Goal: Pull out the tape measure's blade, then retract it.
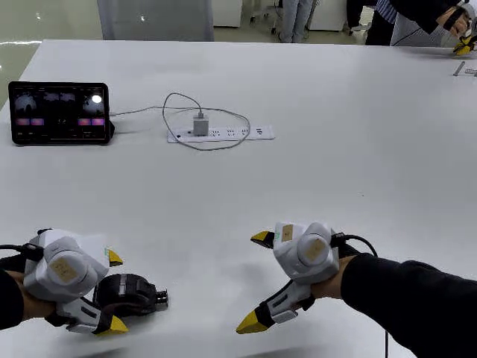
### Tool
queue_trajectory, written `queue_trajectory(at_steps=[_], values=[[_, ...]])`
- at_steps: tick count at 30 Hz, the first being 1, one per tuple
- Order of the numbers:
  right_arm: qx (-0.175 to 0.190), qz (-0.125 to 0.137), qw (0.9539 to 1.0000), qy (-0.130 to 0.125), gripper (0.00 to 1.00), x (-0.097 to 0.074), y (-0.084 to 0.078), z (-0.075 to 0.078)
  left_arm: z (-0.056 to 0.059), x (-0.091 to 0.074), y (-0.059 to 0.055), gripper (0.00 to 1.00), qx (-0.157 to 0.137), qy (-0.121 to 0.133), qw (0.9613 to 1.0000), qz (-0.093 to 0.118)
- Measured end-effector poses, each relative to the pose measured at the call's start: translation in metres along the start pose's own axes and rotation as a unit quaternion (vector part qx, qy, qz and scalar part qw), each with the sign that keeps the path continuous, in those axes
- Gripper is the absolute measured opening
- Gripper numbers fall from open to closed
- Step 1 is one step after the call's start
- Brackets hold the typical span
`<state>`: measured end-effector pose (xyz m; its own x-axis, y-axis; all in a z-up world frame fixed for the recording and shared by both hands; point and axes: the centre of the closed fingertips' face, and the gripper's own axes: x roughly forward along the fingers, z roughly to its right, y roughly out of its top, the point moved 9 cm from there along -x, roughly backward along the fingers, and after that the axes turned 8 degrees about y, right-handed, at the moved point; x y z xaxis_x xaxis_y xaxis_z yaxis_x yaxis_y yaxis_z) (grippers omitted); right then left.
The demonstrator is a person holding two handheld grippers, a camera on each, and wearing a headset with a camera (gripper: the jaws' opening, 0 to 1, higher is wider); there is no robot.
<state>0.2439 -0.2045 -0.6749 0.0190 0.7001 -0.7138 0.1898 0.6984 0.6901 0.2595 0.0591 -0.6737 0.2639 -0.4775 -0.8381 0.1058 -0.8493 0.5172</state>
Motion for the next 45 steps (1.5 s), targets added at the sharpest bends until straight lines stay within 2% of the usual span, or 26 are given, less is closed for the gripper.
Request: queue_trajectory(at_steps=[10,12,13,14,15,21,28,33,40,41,43,45], values=[[-0.023,0.001,0.9996,0.014,1.00,0.022,0.019,0.005,-0.001,0.004,0.003,0.49,0.021,0.004,0.9995,-0.024],[-0.027,0.003,0.9994,0.021,1.00,0.028,0.025,0.006,-0.003,0.005,0.004,0.42,0.015,0.008,0.9995,-0.027],[-0.027,0.005,0.9994,0.022,1.00,0.031,0.028,0.007,0.000,0.004,0.005,0.36,0.007,0.008,0.9995,-0.029],[-0.028,0.007,0.9993,0.023,1.00,0.034,0.030,0.008,0.000,0.005,0.005,0.34,0.017,0.009,0.9994,-0.029],[-0.027,0.010,0.9993,0.025,1.00,0.036,0.032,0.009,0.000,0.004,0.005,0.33,0.032,0.011,0.9990,-0.030],[-0.026,0.012,0.9990,0.034,1.00,0.053,0.039,0.010,-0.002,0.002,0.005,0.33,0.018,0.005,0.9994,-0.030],[-0.026,0.001,0.9992,0.029,1.00,0.070,0.040,0.012,-0.001,0.001,0.005,0.32,0.039,0.003,0.9989,-0.027],[-0.036,-0.003,0.9986,0.038,1.00,0.077,0.044,0.008,0.001,0.003,0.006,0.32,0.047,0.007,0.9983,-0.035],[-0.044,-0.003,0.9980,0.045,0.99,0.087,0.051,0.003,0.001,0.003,0.005,0.32,0.034,0.014,0.9986,-0.037],[-0.044,-0.003,0.9980,0.046,0.98,0.088,0.052,0.002,0.002,0.002,0.006,0.32,0.033,0.014,0.9986,-0.038],[-0.048,-0.006,0.9976,0.049,0.85,0.090,0.053,0.003,0.002,0.002,0.007,0.32,0.032,0.013,0.9986,-0.040],[-0.047,-0.004,0.9976,0.050,0.87,0.092,0.053,0.003,0.002,0.003,0.007,0.32,0.033,0.012,0.9985,-0.041]])
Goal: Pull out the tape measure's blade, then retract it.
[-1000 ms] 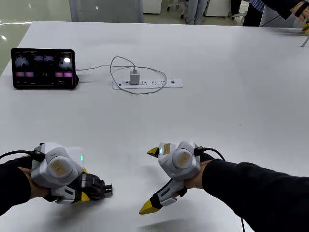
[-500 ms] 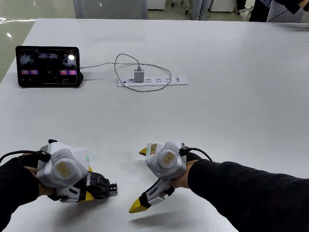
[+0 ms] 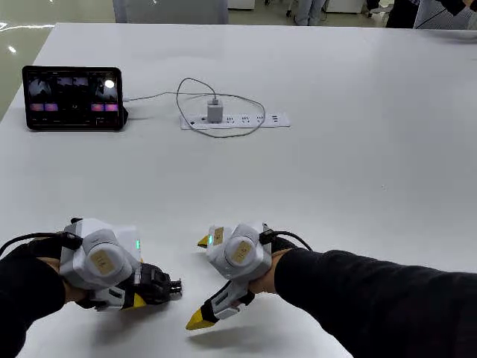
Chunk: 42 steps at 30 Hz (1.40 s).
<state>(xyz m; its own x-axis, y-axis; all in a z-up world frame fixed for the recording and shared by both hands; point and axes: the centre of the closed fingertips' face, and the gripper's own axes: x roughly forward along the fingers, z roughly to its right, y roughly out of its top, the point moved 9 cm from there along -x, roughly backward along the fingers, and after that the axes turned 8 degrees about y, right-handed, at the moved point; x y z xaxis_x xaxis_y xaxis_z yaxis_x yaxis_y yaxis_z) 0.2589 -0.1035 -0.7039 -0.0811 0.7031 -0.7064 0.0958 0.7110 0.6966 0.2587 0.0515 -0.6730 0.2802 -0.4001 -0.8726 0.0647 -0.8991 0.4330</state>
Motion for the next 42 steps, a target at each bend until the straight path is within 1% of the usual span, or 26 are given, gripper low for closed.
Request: queue_trajectory(at_steps=[1,2,4,5,7,9,12,14,17,22,25,29,32,42], values=[[0.002,0.000,1.0000,0.006,0.86,0.002,0.000,0.001,0.000,0.000,0.000,0.32,0.000,-0.001,1.0000,0.000],[0.000,-0.003,1.0000,0.008,0.84,0.003,0.000,0.002,0.000,0.000,0.001,0.32,0.000,-0.001,1.0000,-0.001],[-0.002,-0.001,1.0000,0.008,0.76,0.004,0.002,0.004,0.001,0.000,0.001,0.32,-0.001,0.000,1.0000,-0.001],[0.002,0.004,0.9999,0.011,0.72,0.004,0.004,0.004,0.001,0.000,0.001,0.32,-0.002,0.000,1.0000,-0.002],[0.004,0.008,0.9998,0.017,0.62,0.006,0.006,0.005,0.001,0.000,0.001,0.32,0.000,-0.001,1.0000,-0.003],[-0.006,0.005,0.9998,0.020,0.54,0.008,0.007,0.004,0.000,0.000,0.001,0.32,-0.002,-0.001,1.0000,0.000],[-0.015,-0.001,0.9995,0.029,0.44,0.012,0.008,0.002,0.000,0.001,0.000,0.32,-0.005,-0.001,1.0000,0.003],[-0.024,-0.006,0.9992,0.032,0.39,0.014,0.009,0.000,0.000,0.001,0.000,0.32,-0.005,-0.001,1.0000,0.004],[-0.032,-0.012,0.9991,0.026,0.40,0.017,0.009,0.002,0.000,0.001,-0.001,0.32,-0.005,0.000,1.0000,0.006],[-0.043,-0.015,0.9986,0.026,0.26,0.019,0.011,0.003,0.000,0.001,-0.001,0.32,-0.007,0.000,0.9999,0.011],[-0.048,-0.023,0.9981,0.030,0.18,0.020,0.012,0.003,0.000,0.001,-0.001,0.32,-0.007,-0.002,0.9999,0.012],[-0.054,-0.028,0.9974,0.038,0.13,0.025,0.012,0.002,0.000,0.001,-0.001,0.32,-0.007,-0.005,0.9999,0.011],[-0.061,-0.028,0.9971,0.036,0.13,0.027,0.014,0.002,-0.001,0.001,-0.001,0.32,-0.008,-0.005,0.9999,0.012],[-0.050,-0.025,0.9977,0.040,0.10,0.026,0.013,0.004,-0.002,0.001,-0.001,0.32,-0.008,-0.011,0.9998,0.015]])
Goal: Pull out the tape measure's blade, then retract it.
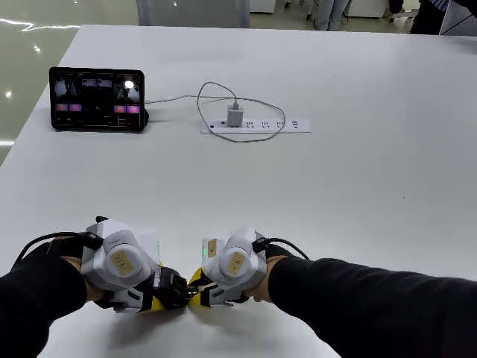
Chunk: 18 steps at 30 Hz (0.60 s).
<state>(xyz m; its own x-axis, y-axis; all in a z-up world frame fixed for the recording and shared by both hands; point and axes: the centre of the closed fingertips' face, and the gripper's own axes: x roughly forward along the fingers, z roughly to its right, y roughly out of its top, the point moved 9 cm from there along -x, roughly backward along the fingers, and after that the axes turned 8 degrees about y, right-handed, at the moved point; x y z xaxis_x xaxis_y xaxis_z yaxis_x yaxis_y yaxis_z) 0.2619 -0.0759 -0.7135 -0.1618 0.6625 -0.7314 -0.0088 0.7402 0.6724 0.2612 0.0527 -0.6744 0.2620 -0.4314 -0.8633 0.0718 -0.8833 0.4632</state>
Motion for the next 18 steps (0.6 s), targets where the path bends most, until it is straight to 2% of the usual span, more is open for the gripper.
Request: queue_trajectory(at_steps=[6,18], values=[[-0.006,-0.004,1.0000,-0.002,0.10,-0.0016,-0.0013,-0.0005,0.0010,-0.0018,-0.0025,0.32,0.000,0.005,0.9999,0.010],[-0.004,-0.010,0.9999,-0.005,0.09,-0.0052,-0.0037,-0.0020,0.0010,-0.0019,-0.0028,0.32,0.003,0.005,0.9999,0.014]])
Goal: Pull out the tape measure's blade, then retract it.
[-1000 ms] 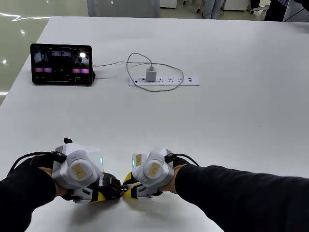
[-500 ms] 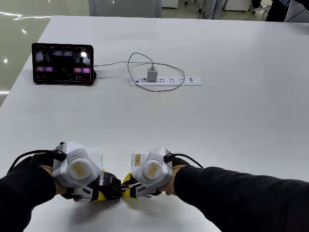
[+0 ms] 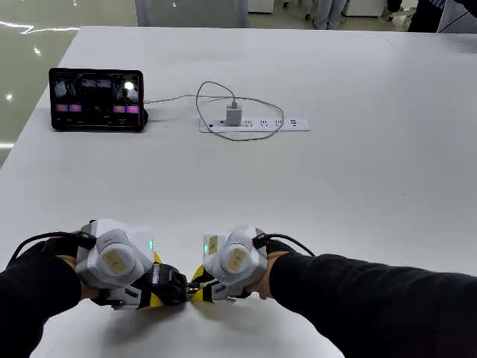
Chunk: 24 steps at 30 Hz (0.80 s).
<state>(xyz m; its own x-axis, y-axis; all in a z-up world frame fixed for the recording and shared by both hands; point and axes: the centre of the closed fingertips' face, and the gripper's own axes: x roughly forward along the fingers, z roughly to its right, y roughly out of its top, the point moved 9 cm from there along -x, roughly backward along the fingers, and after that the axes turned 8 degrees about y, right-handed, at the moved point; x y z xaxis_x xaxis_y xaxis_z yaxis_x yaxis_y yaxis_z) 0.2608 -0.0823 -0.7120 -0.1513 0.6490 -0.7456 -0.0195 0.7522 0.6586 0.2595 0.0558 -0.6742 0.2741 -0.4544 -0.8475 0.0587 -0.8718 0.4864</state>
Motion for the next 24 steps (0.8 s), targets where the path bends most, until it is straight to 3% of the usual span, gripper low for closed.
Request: queue_trajectory(at_steps=[24], values=[[0.012,-0.009,0.9999,0.001,0.10,-0.0088,-0.0086,-0.0006,-0.0004,0.0002,-0.0002,0.32,-0.004,-0.002,1.0000,0.002]])
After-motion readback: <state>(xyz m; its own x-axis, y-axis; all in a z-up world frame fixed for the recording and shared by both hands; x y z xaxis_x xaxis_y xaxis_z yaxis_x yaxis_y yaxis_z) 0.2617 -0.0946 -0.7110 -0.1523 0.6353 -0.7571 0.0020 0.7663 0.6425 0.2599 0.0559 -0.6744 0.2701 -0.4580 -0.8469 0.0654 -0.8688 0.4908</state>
